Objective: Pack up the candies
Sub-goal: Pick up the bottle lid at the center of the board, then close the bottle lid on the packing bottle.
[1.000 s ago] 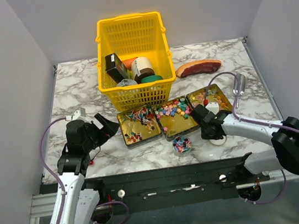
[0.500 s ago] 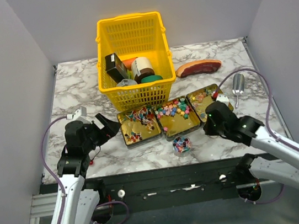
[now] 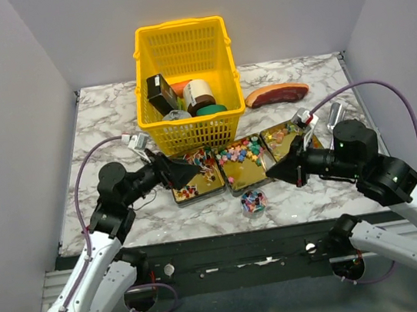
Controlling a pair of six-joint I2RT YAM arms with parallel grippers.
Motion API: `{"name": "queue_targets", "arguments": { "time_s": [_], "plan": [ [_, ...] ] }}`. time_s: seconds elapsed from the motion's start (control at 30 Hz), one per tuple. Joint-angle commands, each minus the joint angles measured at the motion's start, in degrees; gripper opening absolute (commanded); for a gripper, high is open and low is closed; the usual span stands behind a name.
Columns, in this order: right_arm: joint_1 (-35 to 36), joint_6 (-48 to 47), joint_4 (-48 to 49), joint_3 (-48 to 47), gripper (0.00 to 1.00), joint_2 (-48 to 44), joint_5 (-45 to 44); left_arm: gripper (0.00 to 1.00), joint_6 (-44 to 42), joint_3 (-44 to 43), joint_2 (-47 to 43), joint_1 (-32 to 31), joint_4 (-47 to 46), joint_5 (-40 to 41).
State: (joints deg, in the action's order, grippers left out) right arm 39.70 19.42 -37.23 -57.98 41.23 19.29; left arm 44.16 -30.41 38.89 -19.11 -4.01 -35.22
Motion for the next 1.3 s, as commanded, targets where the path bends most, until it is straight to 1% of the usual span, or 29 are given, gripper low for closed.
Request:
{"name": "queue_targets", "arguments": {
  "time_s": [0.0, 0.07, 0.1, 0.13, 0.17, 0.2, 0.23, 0.27, 0.33, 0.37, 0.4, 0.43, 0.47, 0.5, 0.63, 0.73, 0.87, 0.97, 1.0, 1.03, 1.17, 1.2, 1.27],
  "plan": [
    [0.2, -4.2, 2.2, -2.2, 0.01, 1.5, 20.1, 0.99, -8.4, -4.7, 2.1, -7.3, -8.5, -4.4],
    [0.3, -4.1, 2.5, -3.2, 0.01, 1.9, 21.6, 0.99, -10.8, -6.5, 3.1, -9.1, -8.8, -8.9],
    [0.3, -4.1, 2.5, -3.3, 0.01, 2.0, 23.7, 0.99, -10.9, -6.8, 4.1, -9.5, -10.9, -10.6],
    [0.2, -4.0, 3.4, -3.0, 0.01, 2.0, 25.3, 0.99, -10.9, -7.1, 4.3, -9.9, -12.5, -14.5],
    [0.3, -3.0, 4.1, -2.8, 0.01, 1.8, 27.1, 0.99, -10.9, -7.2, 4.4, -11.2, -14.3, -15.9],
    [0.3, -2.5, 5.0, -2.4, 0.01, 1.8, 31.4, 0.99, -11.3, -7.5, 5.0, -11.8, -16.7, -17.3],
    [0.3, -1.7, 7.1, -2.0, 0.01, 1.7, 33.3, 0.99, -12.1, -7.9, 5.4, -12.8, -17.2, -18.4],
    [0.3, 0.3, 8.2, -0.8, 0.01, 1.6, 34.7, 0.99, -13.2, -9.2, 6.0, -15.3, -17.3, -20.7],
    [0.3, 1.8, 10.2, -0.2, 0.01, 1.5, 37.1, 0.99, -19.3, -11.4, 8.5, -18.5, -13.5, -21.7],
    [0.3, 2.9, 10.6, 0.2, 0.01, 1.6, 37.6, 0.99, -22.0, -14.1, 9.4, -20.2, -11.0, -21.0],
    [0.3, 3.4, 11.0, 0.4, 0.01, 1.6, 37.8, 0.99, -24.8, -15.7, 11.8, -23.8, -5.4, -20.2],
    [0.3, 3.8, 11.3, 0.4, 0.01, 1.6, 38.6, 0.99, -29.9, -17.3, 13.2, -25.2, -2.6, -18.9],
    [0.3, 4.1, 11.3, 0.4, 0.01, 1.6, 38.8, 0.99, -31.8, -20.4, 14.5, -26.5, 0.1, -18.2],
    [0.4, 4.1, 11.3, 0.6, 0.01, 1.5, 39.0, 0.98, -33.5, -21.5, 17.0, -27.4, 3.6, -17.9],
    [0.3, 5.2, 11.3, 1.5, 0.01, 0.7, 39.7, 0.97, -35.2, -22.4, 19.0, -29.4, 2.7, -17.8],
    [0.3, 5.8, 11.5, 2.2, 0.01, 0.4, 39.9, 0.97, -35.7, -22.1, 19.8, -30.9, 0.4, -20.8],
    [0.3, 6.4, 11.8, 2.4, 0.01, 0.5, 40.9, 0.94, -38.6, -24.2, 22.1, -34.0, 2.2, -21.2],
    [0.3, 6.6, 12.1, 2.7, 0.01, 1.0, 42.3, 0.84, -40.2, -25.6, 23.7, -34.7, 3.3, -21.9],
    [0.3, 6.6, 12.1, 2.8, 0.01, 1.1, 42.6, 0.79, -40.3, -25.7, 24.2, -34.8, 3.4, -22.1],
    [0.3, 6.7, 12.3, 2.9, 0.01, 1.2, 43.0, 0.75, -40.6, -25.8, 24.5, -34.9, 3.4, -22.2],
    [0.3, 7.0, 13.1, 3.6, 0.01, 0.8, 44.1, 0.64, -41.2, -25.3, 24.4, -35.1, 3.0, -22.3],
    [0.3, 7.1, 13.3, 4.2, 0.01, 0.6, 44.3, 0.56, -41.1, -25.1, 24.0, -35.1, 2.5, -22.7],
    [0.3, 7.3, 13.5, 4.7, 0.01, 0.1, 44.8, 0.47, -41.1, -24.5, 23.6, -35.2, 1.7, -23.0]
  ]
}}
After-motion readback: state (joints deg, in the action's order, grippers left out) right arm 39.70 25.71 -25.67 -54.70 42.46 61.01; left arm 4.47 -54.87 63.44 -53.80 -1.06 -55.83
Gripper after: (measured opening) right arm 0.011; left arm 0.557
